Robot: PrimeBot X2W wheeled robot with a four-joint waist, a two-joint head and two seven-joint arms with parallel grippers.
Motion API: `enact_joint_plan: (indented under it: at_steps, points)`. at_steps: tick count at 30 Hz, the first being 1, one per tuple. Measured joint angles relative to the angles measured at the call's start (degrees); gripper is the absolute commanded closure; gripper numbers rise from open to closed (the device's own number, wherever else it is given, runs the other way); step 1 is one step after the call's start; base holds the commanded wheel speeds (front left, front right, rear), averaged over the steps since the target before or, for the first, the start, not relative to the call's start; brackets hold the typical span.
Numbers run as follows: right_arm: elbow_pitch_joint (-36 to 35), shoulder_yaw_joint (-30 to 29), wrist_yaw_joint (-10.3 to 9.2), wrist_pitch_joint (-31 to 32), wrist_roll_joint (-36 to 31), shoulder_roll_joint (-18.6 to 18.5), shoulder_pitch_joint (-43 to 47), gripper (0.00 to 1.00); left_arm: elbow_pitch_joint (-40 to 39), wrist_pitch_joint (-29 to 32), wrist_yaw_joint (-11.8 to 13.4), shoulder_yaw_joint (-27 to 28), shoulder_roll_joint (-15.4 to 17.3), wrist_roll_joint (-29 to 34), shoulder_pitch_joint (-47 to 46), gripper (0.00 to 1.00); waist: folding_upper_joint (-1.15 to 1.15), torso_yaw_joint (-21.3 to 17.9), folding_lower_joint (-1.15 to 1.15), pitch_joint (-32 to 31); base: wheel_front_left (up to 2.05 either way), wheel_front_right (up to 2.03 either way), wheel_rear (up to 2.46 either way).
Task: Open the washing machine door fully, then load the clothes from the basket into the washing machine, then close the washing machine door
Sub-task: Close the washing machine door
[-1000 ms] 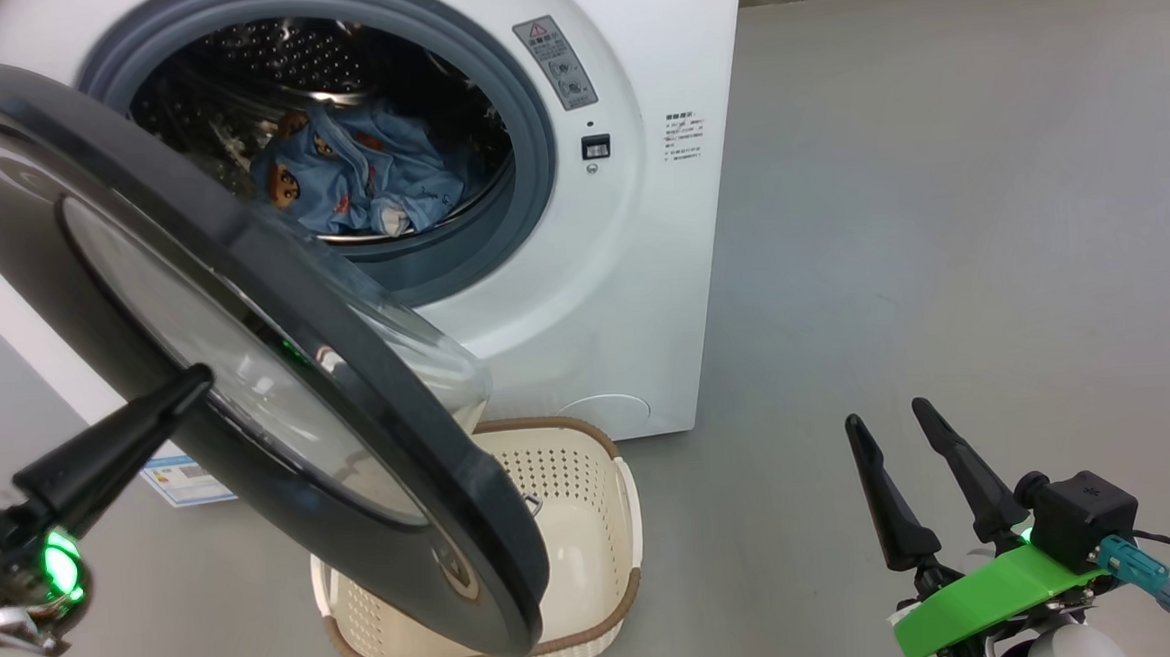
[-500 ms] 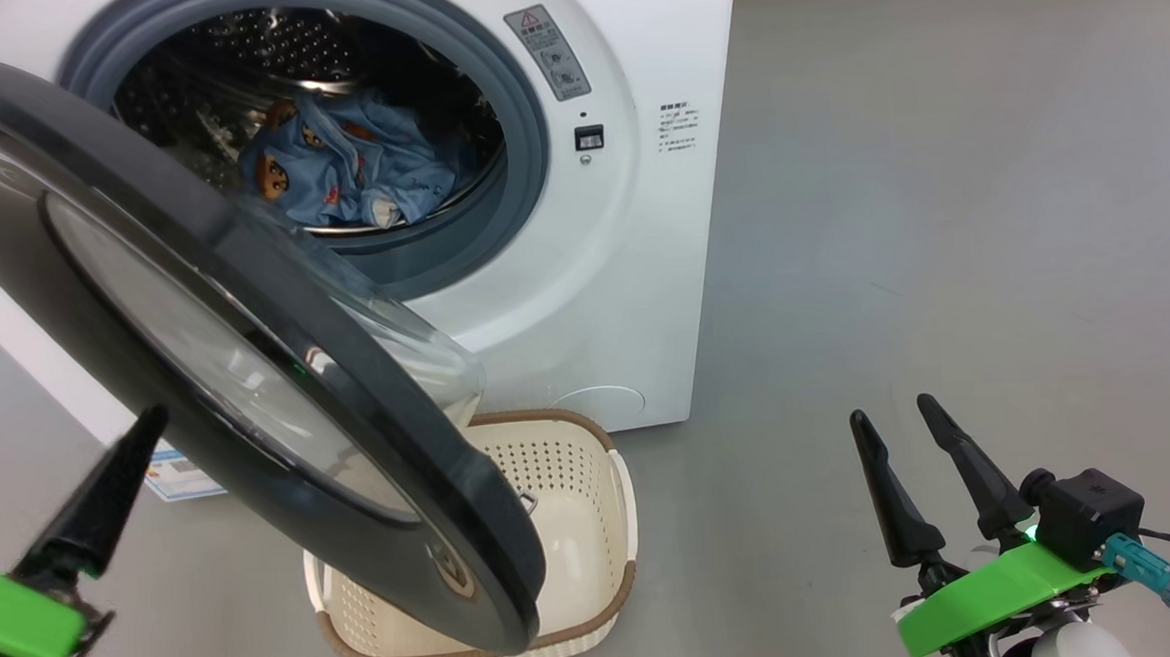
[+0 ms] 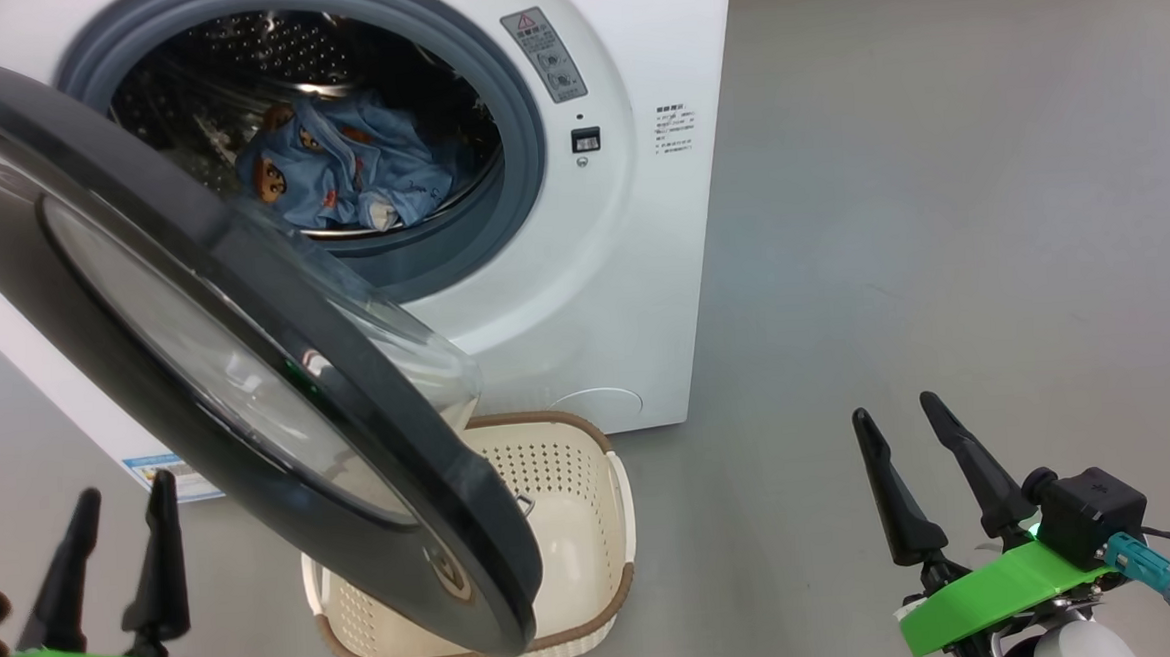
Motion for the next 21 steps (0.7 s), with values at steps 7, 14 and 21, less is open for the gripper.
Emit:
enact_joint_plan:
  at_steps: [7, 14, 21]
  points:
    - [0.0, 0.0, 0.00, 0.0, 0.0, -0.3, 0.0, 0.00, 5.2, -5.8, 0.4, -0.9, -1.5, 3.8, 0.0, 0.00, 0.00, -0.3, 0.00, 0.0, 0.00, 0.00, 0.00]
    - [-0.2, 0.1, 0.00, 0.0, 0.0, -0.7, 0.0, 0.00, 7.2, -7.8, 1.5, -0.9, -2.5, 9.4, -0.1, 0.00, 0.00, -0.5, 0.00, 0.1, 0.00, 0.00, 0.00]
    - [-0.5, 0.0, 0.00, 0.0, 0.0, -0.9, 0.0, 0.00, 7.3, -8.0, 0.9, -0.1, -4.6, 13.5, -0.3, 0.00, 0.00, -0.4, 0.00, 0.7, 0.00, 0.00, 0.00]
